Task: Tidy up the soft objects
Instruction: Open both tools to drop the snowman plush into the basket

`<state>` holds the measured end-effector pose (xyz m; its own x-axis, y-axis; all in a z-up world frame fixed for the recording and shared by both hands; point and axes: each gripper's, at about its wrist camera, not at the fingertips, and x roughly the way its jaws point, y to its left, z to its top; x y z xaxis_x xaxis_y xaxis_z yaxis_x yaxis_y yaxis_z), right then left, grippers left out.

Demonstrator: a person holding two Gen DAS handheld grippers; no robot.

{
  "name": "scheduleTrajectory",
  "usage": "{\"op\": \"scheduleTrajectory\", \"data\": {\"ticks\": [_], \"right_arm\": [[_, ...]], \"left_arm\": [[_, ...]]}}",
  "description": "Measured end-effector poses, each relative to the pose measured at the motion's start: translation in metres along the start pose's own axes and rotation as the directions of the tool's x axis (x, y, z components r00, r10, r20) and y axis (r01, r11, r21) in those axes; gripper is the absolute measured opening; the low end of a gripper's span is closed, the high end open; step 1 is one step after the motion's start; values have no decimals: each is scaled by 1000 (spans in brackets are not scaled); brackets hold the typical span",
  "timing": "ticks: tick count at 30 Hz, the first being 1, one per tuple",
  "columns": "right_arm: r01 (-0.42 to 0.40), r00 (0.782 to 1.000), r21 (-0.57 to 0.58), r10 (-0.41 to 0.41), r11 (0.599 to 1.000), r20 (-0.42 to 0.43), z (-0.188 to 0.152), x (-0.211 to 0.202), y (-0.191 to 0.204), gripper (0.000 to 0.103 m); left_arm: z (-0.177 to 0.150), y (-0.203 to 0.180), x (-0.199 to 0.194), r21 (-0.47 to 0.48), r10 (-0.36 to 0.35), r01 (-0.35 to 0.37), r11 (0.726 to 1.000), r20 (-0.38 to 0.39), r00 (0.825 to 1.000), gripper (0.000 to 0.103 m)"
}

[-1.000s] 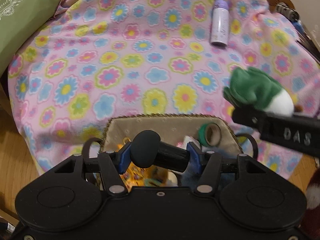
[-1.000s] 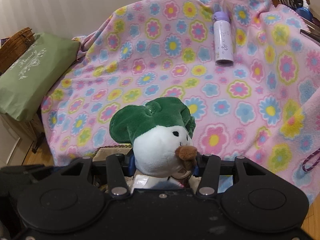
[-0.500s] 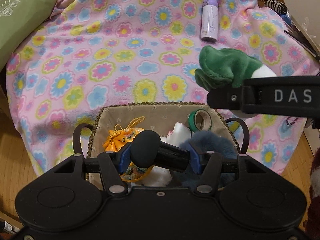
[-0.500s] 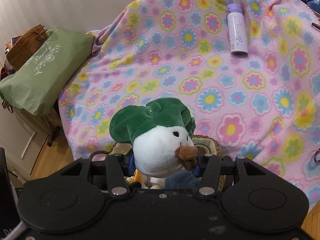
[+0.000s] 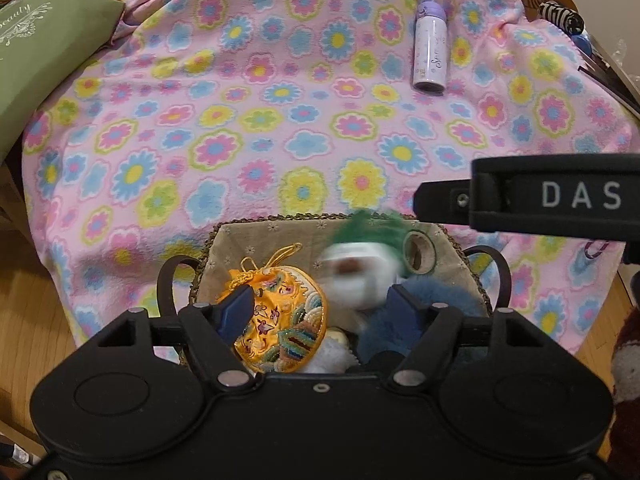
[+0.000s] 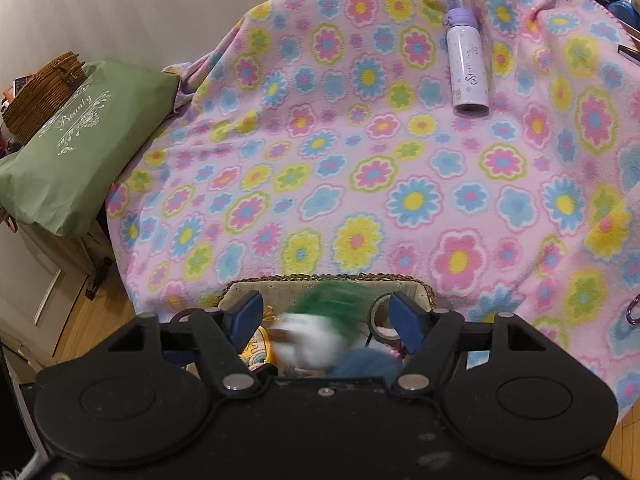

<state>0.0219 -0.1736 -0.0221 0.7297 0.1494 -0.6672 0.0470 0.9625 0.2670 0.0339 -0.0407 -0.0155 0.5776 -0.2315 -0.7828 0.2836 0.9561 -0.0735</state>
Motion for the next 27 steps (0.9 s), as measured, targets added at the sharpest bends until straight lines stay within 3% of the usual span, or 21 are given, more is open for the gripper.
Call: {"op": "scheduleTrajectory", "data": {"ticks": [15, 27], "right_arm": [[200, 976, -54, -193, 978, 104, -20, -20, -7, 71], [216, 975, -93, -209, 972, 78, -45, -27, -5, 72]], "left_arm": [[-1, 5, -15, -19, 93, -92, 996, 39, 995, 72], [-6, 13, -20, -44, 114, -112, 993, 30, 993, 72]]}}
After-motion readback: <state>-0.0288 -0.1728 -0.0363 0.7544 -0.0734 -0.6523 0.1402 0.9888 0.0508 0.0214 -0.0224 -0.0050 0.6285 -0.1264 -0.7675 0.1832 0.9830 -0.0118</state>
